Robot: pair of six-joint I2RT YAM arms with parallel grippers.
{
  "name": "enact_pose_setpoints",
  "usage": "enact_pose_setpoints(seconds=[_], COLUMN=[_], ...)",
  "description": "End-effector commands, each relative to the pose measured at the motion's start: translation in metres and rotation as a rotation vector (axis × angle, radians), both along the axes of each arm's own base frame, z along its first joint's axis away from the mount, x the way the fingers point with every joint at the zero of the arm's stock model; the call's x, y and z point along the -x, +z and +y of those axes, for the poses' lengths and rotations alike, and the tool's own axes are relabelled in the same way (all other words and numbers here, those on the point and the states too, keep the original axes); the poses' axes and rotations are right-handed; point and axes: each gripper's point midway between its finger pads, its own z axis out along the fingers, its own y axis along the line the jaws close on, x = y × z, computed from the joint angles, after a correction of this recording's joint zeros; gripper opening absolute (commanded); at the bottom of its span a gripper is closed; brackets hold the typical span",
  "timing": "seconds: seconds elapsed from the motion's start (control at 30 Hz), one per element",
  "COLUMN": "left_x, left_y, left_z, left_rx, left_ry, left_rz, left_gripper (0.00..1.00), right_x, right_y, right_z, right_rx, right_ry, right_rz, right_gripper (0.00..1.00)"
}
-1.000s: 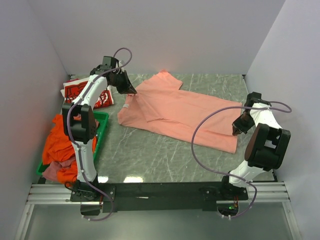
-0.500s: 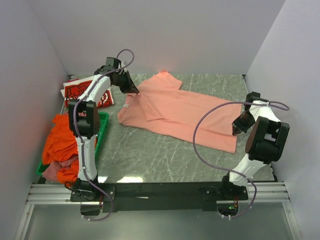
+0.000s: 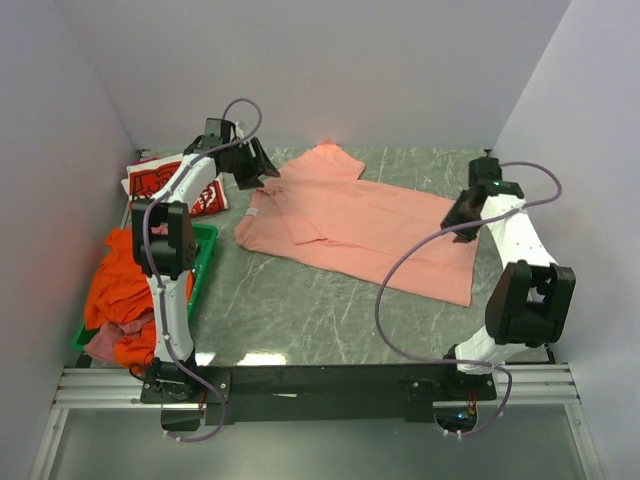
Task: Fold and stack the t-shirts
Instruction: Fold the tshirt
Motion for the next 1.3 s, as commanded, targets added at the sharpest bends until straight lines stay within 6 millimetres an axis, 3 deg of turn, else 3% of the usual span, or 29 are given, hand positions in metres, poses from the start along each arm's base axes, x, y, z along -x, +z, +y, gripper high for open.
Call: enact_pose_setpoints(seconds=[0.0, 0.03, 0.1, 0.13, 0.2, 0.37, 0.53, 0.8, 1.03, 1.13, 1.27], left_x=[0.031, 0.047, 0.062, 0.074, 0.084, 0.111, 0.124, 0.128, 0.152, 0.165, 0.180], left_y=[0.023, 0.002, -0.001, -0.014, -0.015, -0.032, -0.056, -0.084, -0.093, -0.095, -0.095], left_z=[0.006, 0.009, 0.013, 0.015, 0.017, 0.019, 0.020, 0.042, 0.045, 0.046, 0.052], left_rx=[-0.042, -0.054, -0.078, -0.088, -0.098, -0.099, -0.098, -0.228, -0.233, -0.237, -0.276], left_ry=[-0.040, -0.044, -0.054, -0.062, -0.080, -0.100, -0.099, -0.061, -0.062, -0.065, -0.056], left_rz=[-0.060, -0.009, -0.005, 0.031, 0.033, 0.079, 0.141, 0.202, 0.233, 0.248, 0.256], left_gripper=[0.68, 0.68, 0.68, 0.68, 0.67, 0.67, 0.68, 0.68, 0.68, 0.68, 0.69], right_x=[-0.010, -0.013, -0.006, -0.009, -0.006, 0.007, 0.020, 0.042, 0.068, 0.095, 0.118], right_y=[0.021, 0.018, 0.000, -0.008, -0.026, -0.062, -0.091, -0.125, -0.126, -0.129, -0.125], right_z=[0.048, 0.062, 0.081, 0.085, 0.108, 0.120, 0.113, 0.102, 0.091, 0.089, 0.092], right_rx=[-0.036, -0.093, -0.144, -0.165, -0.216, -0.262, -0.223, -0.176, -0.132, -0.144, -0.190], right_ry=[0.111, 0.113, 0.130, 0.124, 0.152, 0.135, 0.129, 0.103, 0.075, 0.066, 0.040], right_rz=[-0.115, -0.132, -0.107, -0.107, -0.080, -0.005, 0.086, 0.209, 0.273, 0.302, 0.278], right_gripper=[0.43, 0.43, 0.42, 0.42, 0.42, 0.41, 0.41, 0.40, 0.40, 0.40, 0.40])
